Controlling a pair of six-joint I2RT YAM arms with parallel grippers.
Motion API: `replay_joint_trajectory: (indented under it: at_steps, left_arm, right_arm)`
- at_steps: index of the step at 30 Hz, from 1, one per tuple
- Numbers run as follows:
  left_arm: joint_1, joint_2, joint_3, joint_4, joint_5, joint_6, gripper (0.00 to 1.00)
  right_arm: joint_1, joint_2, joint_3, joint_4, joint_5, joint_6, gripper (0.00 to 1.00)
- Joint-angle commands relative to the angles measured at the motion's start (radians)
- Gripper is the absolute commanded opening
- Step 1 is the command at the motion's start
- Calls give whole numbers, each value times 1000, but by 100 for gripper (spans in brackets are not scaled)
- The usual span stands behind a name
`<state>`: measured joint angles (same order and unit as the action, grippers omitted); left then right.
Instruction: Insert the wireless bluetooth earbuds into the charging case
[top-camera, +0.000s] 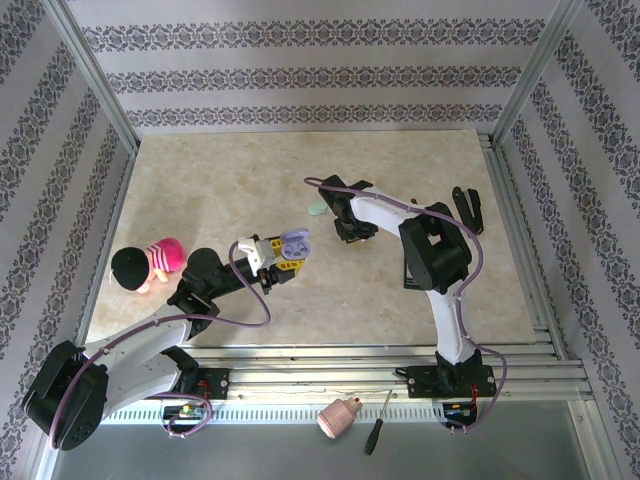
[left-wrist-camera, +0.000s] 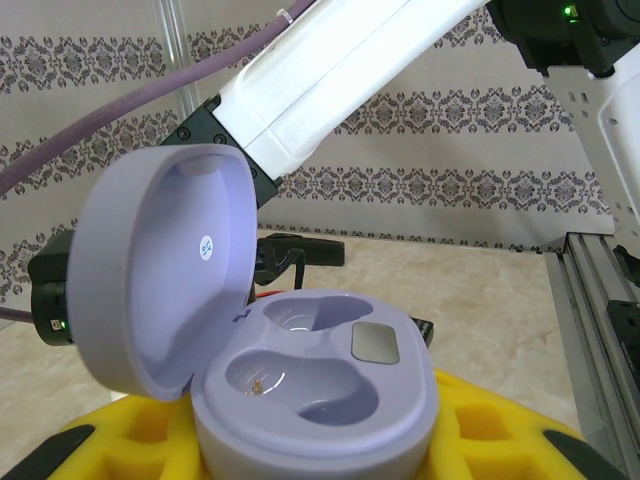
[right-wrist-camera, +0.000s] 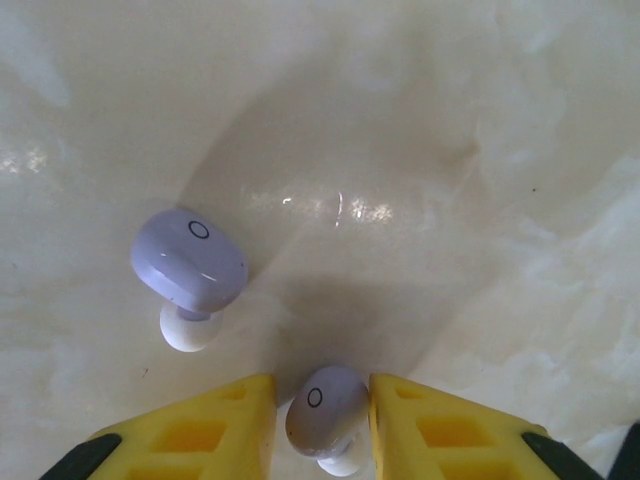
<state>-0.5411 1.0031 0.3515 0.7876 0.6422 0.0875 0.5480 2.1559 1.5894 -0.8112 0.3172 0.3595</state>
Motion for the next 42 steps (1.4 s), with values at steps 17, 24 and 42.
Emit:
replay_joint_trajectory:
  at_steps: [17,24,42]
  left_arm:
    - [12,-25,-9,-7,1,11,32]
    - [12,7,-6,22,5,3,32]
    - [11,105,29,96,46,-43,32]
  right_arm:
    - [-28,-109,-75,51,-79,-3,17]
    - [-109,-272,-226,201,-320,73,17]
    - [-296,-548,-552,617,-1081,379,18]
